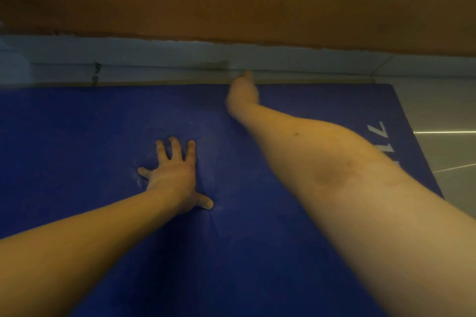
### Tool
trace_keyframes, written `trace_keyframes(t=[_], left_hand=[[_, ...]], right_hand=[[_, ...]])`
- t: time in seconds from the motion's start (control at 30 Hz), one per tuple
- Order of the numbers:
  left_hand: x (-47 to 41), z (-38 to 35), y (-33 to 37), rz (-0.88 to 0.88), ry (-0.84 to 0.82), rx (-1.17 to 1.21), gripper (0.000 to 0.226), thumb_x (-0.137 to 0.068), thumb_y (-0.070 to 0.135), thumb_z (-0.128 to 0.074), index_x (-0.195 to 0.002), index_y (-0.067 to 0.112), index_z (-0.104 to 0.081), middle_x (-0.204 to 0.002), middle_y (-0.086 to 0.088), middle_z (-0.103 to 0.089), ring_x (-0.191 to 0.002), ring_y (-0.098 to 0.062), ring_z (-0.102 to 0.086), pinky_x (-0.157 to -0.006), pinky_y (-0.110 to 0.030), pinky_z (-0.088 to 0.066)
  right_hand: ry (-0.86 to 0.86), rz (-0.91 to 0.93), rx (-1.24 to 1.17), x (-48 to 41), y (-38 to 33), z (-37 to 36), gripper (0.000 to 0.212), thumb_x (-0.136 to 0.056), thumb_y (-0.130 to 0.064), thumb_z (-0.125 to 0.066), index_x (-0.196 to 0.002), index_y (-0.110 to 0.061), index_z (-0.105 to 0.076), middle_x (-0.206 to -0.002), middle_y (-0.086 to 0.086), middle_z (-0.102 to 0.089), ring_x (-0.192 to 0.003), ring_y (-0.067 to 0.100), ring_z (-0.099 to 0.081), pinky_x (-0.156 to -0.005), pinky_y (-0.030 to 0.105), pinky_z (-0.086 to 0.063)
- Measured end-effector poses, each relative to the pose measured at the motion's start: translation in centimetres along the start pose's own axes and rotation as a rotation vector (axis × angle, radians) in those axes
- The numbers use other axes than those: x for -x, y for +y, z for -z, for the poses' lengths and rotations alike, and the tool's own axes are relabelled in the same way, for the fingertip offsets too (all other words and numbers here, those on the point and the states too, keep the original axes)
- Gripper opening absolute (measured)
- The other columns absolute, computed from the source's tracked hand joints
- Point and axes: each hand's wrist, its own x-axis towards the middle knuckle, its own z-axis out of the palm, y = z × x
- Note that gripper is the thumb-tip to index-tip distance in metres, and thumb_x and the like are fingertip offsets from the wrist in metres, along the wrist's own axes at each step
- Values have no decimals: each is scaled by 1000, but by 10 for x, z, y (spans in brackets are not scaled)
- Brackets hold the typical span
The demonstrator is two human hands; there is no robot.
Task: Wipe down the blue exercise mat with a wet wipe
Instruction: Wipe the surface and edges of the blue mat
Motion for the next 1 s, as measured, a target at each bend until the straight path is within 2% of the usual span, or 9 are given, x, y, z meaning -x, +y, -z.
trace_keyframes(t=[0.13,0.2,0.3,0.4,0.53,0.7,0.8,0.93,1.0], left_hand=[[-1,0,1,13,0,-10,152,-56,79,-77,-154,29,27,-161,-6,32,-148,-40,27,-107,-76,-25],[-2,1,1,8,0,-10,151,-56,80,-77,-154,30,27,-161,-6,32,-148,-40,27,-107,-76,-26],[0,1,1,-4,-1,1,151,-56,80,-77,-154,30,26,-161,-6,31,-148,-39,27,-107,-77,-24],[2,2,1,-3,-4,8,151,-56,79,-78,-155,29,26,-161,-6,30,-148,-40,27,-108,-76,-23],[3,2,1,-10,2,6,151,-56,79,-78,-155,28,25,-162,-7,28,-148,-41,26,-107,-77,-24],[2,3,1,-7,-3,6,152,-56,78,-78,-155,27,25,-162,-8,28,-148,-42,26,-107,-78,-23],[1,2,0,-2,-5,5,151,-57,78,-78,-155,28,26,-162,-8,29,-147,-41,27,-107,-77,-23],[0,3,2,21,-6,9,151,-57,76,-79,-155,29,26,-162,-6,29,-148,-40,28,-108,-76,-24],[0,4,4,22,-6,9,151,-57,76,-79,-155,29,26,-161,-7,30,-148,-40,28,-108,-76,-25]], right_hand=[[-138,242,-50,24,-48,-25,33,-100,-3,-43,-131,0,-55,-137,21,-46,-119,37,-51,-91,35,-42],[-169,279,-46,22,-38,-24,35,-100,-4,-47,-134,-3,-55,-135,18,-46,-116,36,-54,-86,33,-44],[-137,276,-65,15,3,-13,35,-101,-7,-47,-136,-4,-52,-123,11,-51,-113,34,-56,-75,26,-37],[16,82,-59,9,67,15,29,-103,-11,-45,-129,-9,-56,-119,7,-53,-114,34,-56,-68,27,-35],[176,-156,-65,8,117,45,43,-97,3,-48,-138,-5,-56,-154,12,-38,-120,34,-56,-81,22,-34],[225,-279,-200,23,85,33,34,-98,1,-47,-130,2,-57,-140,18,-46,-113,35,-56,-75,21,-29],[149,-60,-231,61,40,3,32,-97,-2,-49,-125,-1,-63,-128,21,-53,-107,35,-58,-69,16,-23],[-80,401,-219,125,-1,-38,24,-103,-17,-51,-121,-6,-63,-114,9,-53,-91,19,-55,-76,23,-36],[-122,479,-178,125,5,-37,23,-105,-19,-50,-119,-7,-62,-109,7,-51,-84,15,-52,-73,28,-41]])
